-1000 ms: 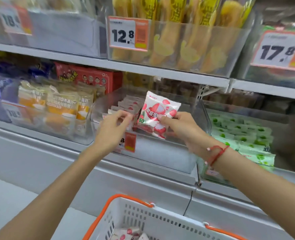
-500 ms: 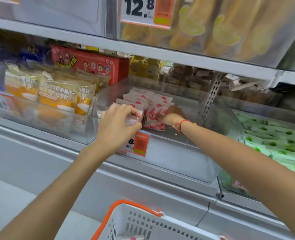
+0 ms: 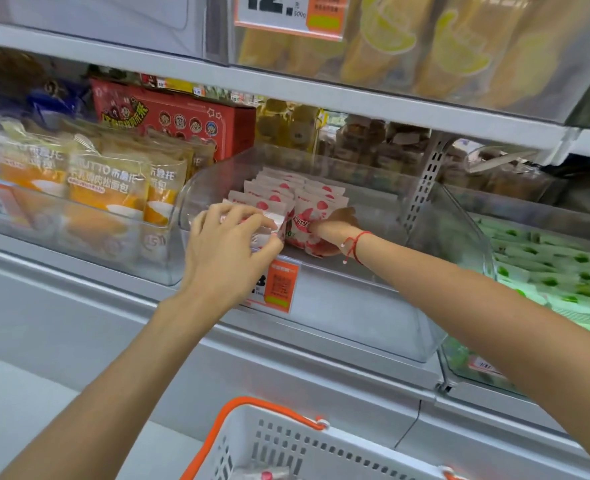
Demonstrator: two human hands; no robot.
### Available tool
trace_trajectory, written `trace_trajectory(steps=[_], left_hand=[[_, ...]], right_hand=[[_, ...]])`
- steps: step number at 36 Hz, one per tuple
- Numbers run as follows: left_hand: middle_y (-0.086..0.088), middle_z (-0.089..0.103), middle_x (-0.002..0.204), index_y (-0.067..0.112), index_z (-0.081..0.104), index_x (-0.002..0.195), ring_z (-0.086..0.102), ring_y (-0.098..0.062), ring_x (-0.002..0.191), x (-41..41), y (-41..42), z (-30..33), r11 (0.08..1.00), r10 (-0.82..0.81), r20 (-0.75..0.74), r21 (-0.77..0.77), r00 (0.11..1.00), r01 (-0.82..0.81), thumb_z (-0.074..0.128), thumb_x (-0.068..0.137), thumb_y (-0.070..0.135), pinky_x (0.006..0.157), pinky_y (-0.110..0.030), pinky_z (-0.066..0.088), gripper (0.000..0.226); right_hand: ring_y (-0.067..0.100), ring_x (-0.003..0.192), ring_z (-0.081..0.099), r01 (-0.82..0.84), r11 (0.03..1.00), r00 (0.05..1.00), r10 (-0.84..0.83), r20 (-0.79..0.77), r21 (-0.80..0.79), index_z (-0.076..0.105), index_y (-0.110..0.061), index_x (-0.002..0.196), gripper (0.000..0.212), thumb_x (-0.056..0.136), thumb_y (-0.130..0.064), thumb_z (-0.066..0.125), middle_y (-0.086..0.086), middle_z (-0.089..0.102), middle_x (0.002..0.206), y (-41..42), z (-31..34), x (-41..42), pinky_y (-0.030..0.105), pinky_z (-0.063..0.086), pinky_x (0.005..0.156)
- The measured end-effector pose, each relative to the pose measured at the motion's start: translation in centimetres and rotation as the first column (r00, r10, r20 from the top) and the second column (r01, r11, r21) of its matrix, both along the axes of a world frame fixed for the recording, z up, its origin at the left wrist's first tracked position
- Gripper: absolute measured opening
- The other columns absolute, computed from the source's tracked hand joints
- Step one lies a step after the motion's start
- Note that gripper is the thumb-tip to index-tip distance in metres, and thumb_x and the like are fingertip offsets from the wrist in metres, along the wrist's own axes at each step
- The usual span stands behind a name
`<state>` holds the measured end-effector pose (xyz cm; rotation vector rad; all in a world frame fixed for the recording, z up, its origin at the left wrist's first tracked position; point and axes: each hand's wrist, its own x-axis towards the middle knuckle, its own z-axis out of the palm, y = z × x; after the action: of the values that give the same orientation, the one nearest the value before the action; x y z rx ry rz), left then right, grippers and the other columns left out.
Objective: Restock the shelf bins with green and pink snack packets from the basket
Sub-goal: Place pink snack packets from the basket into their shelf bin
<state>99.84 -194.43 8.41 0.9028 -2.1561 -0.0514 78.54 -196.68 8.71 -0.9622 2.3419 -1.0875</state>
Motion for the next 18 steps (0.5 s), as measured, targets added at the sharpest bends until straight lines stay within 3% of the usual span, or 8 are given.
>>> trace_trajectory(steps=[2,3,4,6,8,11,14,18], left_hand=[[0.015,0.057,0.123,0.032,0.068,0.107,0.037,-0.013,0.121,0.0,-0.1,0.0,1.0,0.001,0.014,-0.001,1.0,-0.001,0.026,0.08,0.054,0.098,-0.026,0.016,0.054],[0.015,0.057,0.123,0.032,0.067,0.107,0.037,-0.013,0.122,0.0,-0.1,0.0,1.0,-0.002,0.02,0.001,1.0,0.002,0.026,0.08,0.054,0.098,-0.026,0.016,0.055],[0.015,0.057,0.123,0.032,0.067,0.108,0.037,-0.013,0.123,0.1,-0.1,0.1,1.0,-0.007,0.025,0.005,1.0,0.007,0.025,0.08,0.054,0.099,-0.026,0.016,0.056],[0.014,0.057,0.124,0.032,0.065,0.111,0.038,-0.014,0.123,0.2,0.0,0.2,1.0,-0.025,0.035,0.012,0.999,0.025,0.022,0.079,0.055,0.101,-0.028,0.017,0.059],[0.011,0.056,0.127,0.03,0.064,0.114,0.04,-0.015,0.124,0.4,0.2,0.3,0.999,-0.039,0.046,0.012,0.998,0.039,0.021,0.079,0.056,0.104,-0.03,0.019,0.062],[0.007,0.056,0.129,0.028,0.064,0.117,0.044,-0.016,0.123,0.7,0.8,0.7,1.0,-0.02,0.045,-0.015,0.999,0.02,0.03,0.087,0.052,0.107,-0.032,0.018,0.051],[0.008,0.06,0.124,0.027,0.064,0.115,0.048,-0.016,0.119,0.7,2.5,1.5,0.997,0.002,-0.022,-0.075,1.0,-0.004,0.041,0.091,0.043,0.106,-0.033,0.022,0.037],[0.008,0.063,0.114,0.023,0.065,0.111,0.051,-0.017,0.108,0.9,6.4,2.5,0.998,0.015,-0.182,-0.06,0.983,-0.026,0.048,0.091,0.034,0.093,-0.031,0.032,0.028]], right_hand=[[0.025,0.121,0.054,-0.101,0.995,0.967,0.099,0.236,-0.001,0.051,-0.01,0.118,0.028,0.095,-0.026,0.056,0.01,0.055,0.131,1.5,1.2,0.9,0.032,0.042,0.105],[0.025,0.122,0.053,-0.147,0.989,0.947,0.139,0.289,0.007,0.05,-0.01,0.124,0.03,0.097,-0.021,0.053,0.01,0.054,0.133,2.3,1.8,1.2,0.031,0.041,0.106],[0.025,0.119,0.055,-0.177,0.984,0.932,0.164,0.325,0.012,0.049,-0.008,0.129,0.034,0.097,-0.019,0.052,0.01,0.054,0.133,3.2,2.5,1.5,0.027,0.045,0.1],[0.02,0.094,0.062,-0.201,0.978,0.917,0.169,0.361,0.052,0.05,-0.007,0.128,0.035,0.096,-0.019,0.054,0.011,0.06,0.122,5.1,3.7,2.1,0.021,0.055,0.072],[0.016,0.081,0.059,-0.186,0.978,0.941,0.15,0.302,0.094,0.052,-0.011,0.119,0.03,0.093,-0.025,0.058,0.006,0.06,0.103,6.7,4.5,2.9,0.02,0.051,0.057],[0.019,0.094,0.058,-0.161,0.984,0.986,0.156,0.066,0.079,0.05,-0.015,0.108,0.025,0.091,-0.029,0.061,0.003,0.055,0.103,8.5,5.2,3.5,0.026,0.053,0.07],[0.022,0.1,0.059,-0.193,0.98,0.981,0.193,-0.017,-0.044,0.052,-0.017,0.097,0.016,0.088,-0.021,0.065,0.004,0.056,0.103,10.6,5.6,5.0,0.032,0.053,0.083],[0.009,0.085,0.057,-0.253,0.942,0.956,0.207,-0.209,-0.221,0.06,-0.014,0.111,0.025,0.086,-0.016,0.067,-0.006,0.058,0.086,14.3,6.0,6.9,0.016,0.046,0.071]])
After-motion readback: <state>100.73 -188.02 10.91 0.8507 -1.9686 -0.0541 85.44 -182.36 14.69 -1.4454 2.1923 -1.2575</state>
